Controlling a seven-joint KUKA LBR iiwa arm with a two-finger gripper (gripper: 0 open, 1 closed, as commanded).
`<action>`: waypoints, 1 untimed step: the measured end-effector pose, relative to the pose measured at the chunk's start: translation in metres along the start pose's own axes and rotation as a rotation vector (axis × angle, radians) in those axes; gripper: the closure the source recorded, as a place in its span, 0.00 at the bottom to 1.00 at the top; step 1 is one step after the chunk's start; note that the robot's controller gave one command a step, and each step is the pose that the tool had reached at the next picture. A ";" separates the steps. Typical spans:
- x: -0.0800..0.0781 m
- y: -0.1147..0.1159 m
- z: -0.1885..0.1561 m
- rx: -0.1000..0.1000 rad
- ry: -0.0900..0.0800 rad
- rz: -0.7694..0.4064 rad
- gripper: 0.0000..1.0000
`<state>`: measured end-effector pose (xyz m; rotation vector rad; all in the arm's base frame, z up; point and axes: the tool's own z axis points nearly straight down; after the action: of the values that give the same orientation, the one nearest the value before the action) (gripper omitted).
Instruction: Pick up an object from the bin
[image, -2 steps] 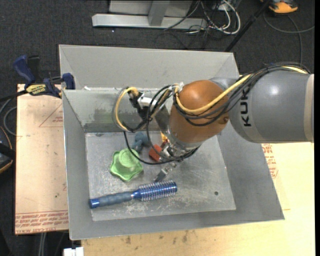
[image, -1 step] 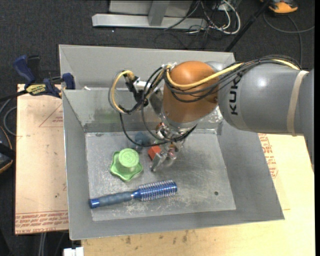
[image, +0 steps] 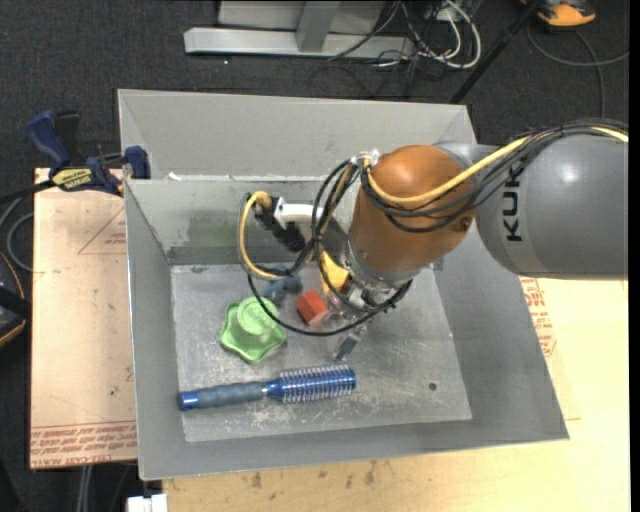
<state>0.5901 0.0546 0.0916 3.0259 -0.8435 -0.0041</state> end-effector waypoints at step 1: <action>0.027 -0.022 0.012 -0.001 -0.002 -0.095 0.00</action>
Offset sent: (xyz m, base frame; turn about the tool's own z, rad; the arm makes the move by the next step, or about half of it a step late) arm 0.0342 0.0044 -0.0121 -0.1012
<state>0.6243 0.0593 0.0795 3.0618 -0.6985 -0.0078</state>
